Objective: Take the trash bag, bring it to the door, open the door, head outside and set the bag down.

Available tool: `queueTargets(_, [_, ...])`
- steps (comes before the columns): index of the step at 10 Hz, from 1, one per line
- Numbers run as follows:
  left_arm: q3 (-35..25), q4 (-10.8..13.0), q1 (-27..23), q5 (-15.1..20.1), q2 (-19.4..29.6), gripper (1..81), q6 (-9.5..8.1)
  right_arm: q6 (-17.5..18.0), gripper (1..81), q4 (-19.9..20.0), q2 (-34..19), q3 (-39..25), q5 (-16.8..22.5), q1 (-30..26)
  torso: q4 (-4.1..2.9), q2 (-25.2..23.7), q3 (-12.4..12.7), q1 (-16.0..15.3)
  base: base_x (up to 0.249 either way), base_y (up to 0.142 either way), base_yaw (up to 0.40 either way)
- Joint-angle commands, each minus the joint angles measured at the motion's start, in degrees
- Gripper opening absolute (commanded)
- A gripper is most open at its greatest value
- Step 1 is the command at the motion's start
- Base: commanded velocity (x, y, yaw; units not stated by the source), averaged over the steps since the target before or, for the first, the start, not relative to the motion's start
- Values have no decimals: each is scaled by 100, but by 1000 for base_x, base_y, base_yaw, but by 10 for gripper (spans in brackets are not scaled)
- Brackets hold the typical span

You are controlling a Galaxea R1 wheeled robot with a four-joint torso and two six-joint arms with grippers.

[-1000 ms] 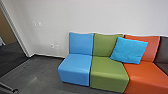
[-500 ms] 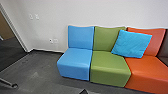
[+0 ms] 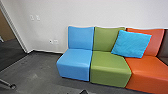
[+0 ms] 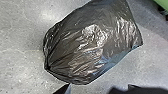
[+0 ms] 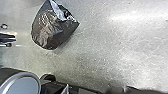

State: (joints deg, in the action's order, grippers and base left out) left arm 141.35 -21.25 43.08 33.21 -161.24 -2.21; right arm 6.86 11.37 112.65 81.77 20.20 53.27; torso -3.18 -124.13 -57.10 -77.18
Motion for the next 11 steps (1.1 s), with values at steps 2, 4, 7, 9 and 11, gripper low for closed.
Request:
queueTargets(2, [24,-108,-717,388,-40,811,-8,-1,811,216,-302,-137,318,-628,0,-737,-698,-472,0,0,0])
queueTargets(4, [33,-90,-709,388,-66,811,-8,-1,811,224,-293,-137,318,-629,0,-1146,-1086,-728,0,0,0])
queueTargets(7, [33,-81,-717,362,-137,811,-8,-1,811,233,-328,-128,396,-629,0,-1638,-929,-1047,0,0,0])
queueTargets(9, [226,-81,-709,353,-276,811,10,-1,811,243,-372,-137,511,-664,0,-2024,-999,-1288,0,0,0])
queueTargets(11, [402,-81,-866,353,-312,811,62,-1,811,251,-364,-128,511,-673,0,-2448,-1001,-1550,0,0,0])
